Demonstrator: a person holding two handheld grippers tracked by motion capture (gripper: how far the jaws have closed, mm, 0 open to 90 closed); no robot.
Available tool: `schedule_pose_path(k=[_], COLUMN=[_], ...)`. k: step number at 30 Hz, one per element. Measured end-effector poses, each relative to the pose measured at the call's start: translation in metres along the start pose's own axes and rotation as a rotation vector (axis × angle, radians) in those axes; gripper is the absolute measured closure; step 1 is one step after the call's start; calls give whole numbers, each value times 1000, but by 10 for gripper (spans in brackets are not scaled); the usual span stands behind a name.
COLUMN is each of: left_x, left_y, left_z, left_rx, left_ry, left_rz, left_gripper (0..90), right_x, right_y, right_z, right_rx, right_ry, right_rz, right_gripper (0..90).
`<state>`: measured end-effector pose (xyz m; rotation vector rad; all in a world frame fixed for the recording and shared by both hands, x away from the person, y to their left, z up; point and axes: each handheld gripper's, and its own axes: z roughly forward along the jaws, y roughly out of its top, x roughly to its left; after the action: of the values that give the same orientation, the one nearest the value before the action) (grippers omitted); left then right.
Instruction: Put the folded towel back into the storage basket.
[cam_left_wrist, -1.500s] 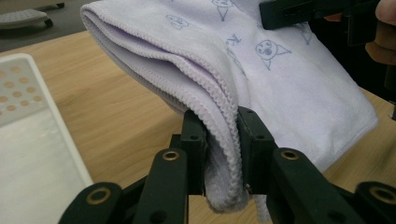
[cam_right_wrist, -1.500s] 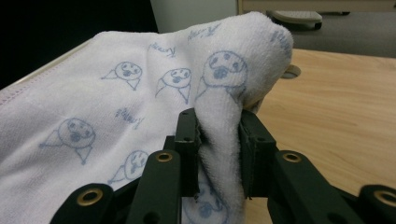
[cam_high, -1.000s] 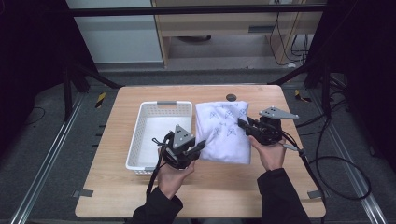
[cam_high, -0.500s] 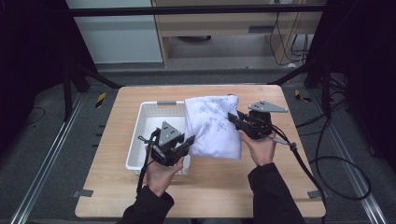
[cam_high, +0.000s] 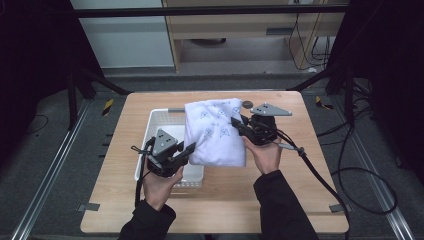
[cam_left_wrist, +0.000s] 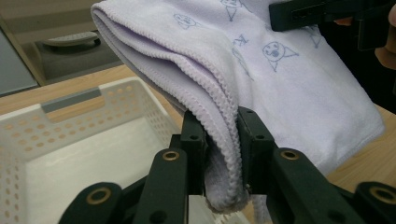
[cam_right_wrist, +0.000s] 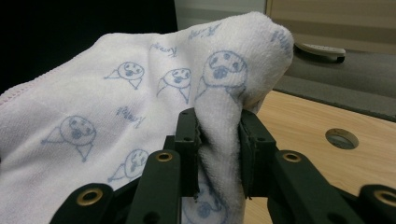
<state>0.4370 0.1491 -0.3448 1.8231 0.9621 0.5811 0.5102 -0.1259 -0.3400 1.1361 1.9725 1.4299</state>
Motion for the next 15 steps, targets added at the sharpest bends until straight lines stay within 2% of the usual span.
schedule_pose_path(k=[15], left_x=[34], left_y=[-11], left_z=[-29], left_rx=[-23], left_ry=[53], left_rz=[-39], left_gripper=[736], right_x=[36], right_y=[12], right_z=[30], right_rx=[-12], right_ry=[44], right_rz=[-32], right_gripper=[721])
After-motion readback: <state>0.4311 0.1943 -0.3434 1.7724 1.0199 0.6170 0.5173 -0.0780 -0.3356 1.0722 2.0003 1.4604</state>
